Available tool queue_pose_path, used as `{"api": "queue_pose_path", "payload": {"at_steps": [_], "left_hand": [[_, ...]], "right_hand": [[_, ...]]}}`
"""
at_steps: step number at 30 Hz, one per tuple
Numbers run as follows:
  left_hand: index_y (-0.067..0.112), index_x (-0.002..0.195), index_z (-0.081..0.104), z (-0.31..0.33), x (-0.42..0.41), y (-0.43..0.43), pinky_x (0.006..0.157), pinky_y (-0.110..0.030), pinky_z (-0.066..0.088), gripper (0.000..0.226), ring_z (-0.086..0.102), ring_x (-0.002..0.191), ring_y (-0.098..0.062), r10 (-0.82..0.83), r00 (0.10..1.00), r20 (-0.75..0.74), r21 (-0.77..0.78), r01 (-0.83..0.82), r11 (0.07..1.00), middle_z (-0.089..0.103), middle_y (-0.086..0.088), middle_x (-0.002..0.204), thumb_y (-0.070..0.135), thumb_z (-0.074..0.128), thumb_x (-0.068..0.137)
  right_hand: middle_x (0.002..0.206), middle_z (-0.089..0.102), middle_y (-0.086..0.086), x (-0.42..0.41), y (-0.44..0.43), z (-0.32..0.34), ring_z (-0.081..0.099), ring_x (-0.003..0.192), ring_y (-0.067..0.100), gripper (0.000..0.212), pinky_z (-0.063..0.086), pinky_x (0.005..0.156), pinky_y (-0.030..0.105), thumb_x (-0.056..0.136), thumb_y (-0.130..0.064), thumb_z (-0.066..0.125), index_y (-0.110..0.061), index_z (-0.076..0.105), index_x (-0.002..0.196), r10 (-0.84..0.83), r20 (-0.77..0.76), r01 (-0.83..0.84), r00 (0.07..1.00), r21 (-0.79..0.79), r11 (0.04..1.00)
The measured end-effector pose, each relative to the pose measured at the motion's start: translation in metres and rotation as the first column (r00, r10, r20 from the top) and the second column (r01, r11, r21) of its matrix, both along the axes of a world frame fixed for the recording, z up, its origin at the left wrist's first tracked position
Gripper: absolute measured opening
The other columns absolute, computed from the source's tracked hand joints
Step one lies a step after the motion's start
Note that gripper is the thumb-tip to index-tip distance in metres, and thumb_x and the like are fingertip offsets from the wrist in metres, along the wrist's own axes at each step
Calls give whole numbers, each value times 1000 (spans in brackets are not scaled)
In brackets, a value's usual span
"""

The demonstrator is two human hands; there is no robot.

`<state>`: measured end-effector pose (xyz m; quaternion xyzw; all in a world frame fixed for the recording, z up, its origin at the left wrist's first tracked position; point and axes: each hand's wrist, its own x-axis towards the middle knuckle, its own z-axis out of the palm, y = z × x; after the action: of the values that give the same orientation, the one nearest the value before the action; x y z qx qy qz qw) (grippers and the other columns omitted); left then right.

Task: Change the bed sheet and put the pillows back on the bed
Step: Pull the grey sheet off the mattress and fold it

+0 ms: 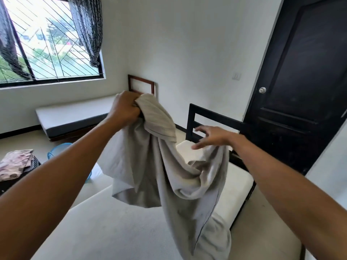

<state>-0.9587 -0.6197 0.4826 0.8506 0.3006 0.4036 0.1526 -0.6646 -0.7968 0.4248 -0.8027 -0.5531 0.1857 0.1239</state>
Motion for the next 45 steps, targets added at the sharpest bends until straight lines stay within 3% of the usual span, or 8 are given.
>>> {"api": "queue_pose_path", "payload": {"at_steps": [8, 15, 21, 25, 27, 31, 39, 45], "left_hand": [[13, 104, 76, 9, 46, 8, 76, -22, 45, 31, 65, 96, -17, -114, 982, -150, -87, 102, 991, 73, 1, 101, 15, 69, 73], [16, 83, 70, -46, 43, 73, 70, -35, 53, 58, 63, 74, -21, 58, 554, -831, -74, -212, 974, 74, -6, 86, 63, 80, 51], [9, 103, 70, -43, 94, 94, 79, -39, 52, 24, 67, 101, -42, 486, 702, -521, 97, -517, 850, 69, -24, 108, 21, 66, 83], [-3, 84, 71, -42, 100, 107, 80, -45, 54, 12, 63, 96, -48, 462, 811, -358, -124, -532, 838, 66, -32, 91, 0, 60, 79], [-5, 78, 70, -39, 103, 104, 72, -41, 49, 11, 64, 89, -45, 479, 843, -244, -186, -525, 830, 64, -31, 80, 0, 61, 73], [1, 74, 66, -31, 98, 101, 68, -34, 37, 27, 60, 78, -35, 478, 878, 27, -269, -455, 849, 63, -22, 71, 16, 45, 65], [13, 79, 67, -17, 21, 83, 75, -40, 45, 20, 62, 88, -45, 522, 849, 78, -145, -509, 849, 62, -21, 78, 18, 49, 73], [1, 86, 65, -46, -64, 88, 66, -37, 56, 32, 64, 77, -43, 647, 762, 10, -531, -545, 649, 65, -32, 85, 31, 56, 91]], "right_hand": [[106, 67, -1, -18, 66, -21, 62, 101, 17, 22, 47, 83, 30, 86, -34, 80, -23, 70, 101, 192, 27, -193, 981, 221, 956], [84, 67, 8, 139, 64, 15, 65, 89, 32, 18, 47, 71, 36, 89, -16, 56, -16, 73, 83, -74, 337, -26, 939, 283, 959], [120, 62, 3, 200, 105, 22, 57, 114, 27, 34, 46, 96, 37, 85, -7, 62, -21, 76, 113, -196, 348, -37, 917, 563, 826], [76, 67, -9, 205, 109, 20, 61, 83, 15, 31, 43, 69, 14, 82, 1, 59, -26, 74, 75, 20, -97, 29, 995, 481, 876], [76, 67, -3, 199, 106, 8, 61, 79, 16, 12, 44, 72, 27, 75, -21, 67, -17, 76, 80, 71, -201, -3, 977, 322, 947], [81, 57, -6, 181, 93, -31, 54, 76, 12, 75, 37, 68, 29, 61, -83, 76, -14, 64, 88, 211, -66, -210, 975, 21, 977], [87, 62, 2, 144, 52, -70, 65, 92, 32, 15, 45, 69, 34, 87, -34, 65, -20, 62, 80, -135, 408, 114, 903, 77, 991], [92, 62, 8, 68, 59, -50, 62, 86, 32, 16, 52, 73, 37, 92, -17, 48, -9, 61, 95, -472, -188, 503, 861, 187, 844]]}}
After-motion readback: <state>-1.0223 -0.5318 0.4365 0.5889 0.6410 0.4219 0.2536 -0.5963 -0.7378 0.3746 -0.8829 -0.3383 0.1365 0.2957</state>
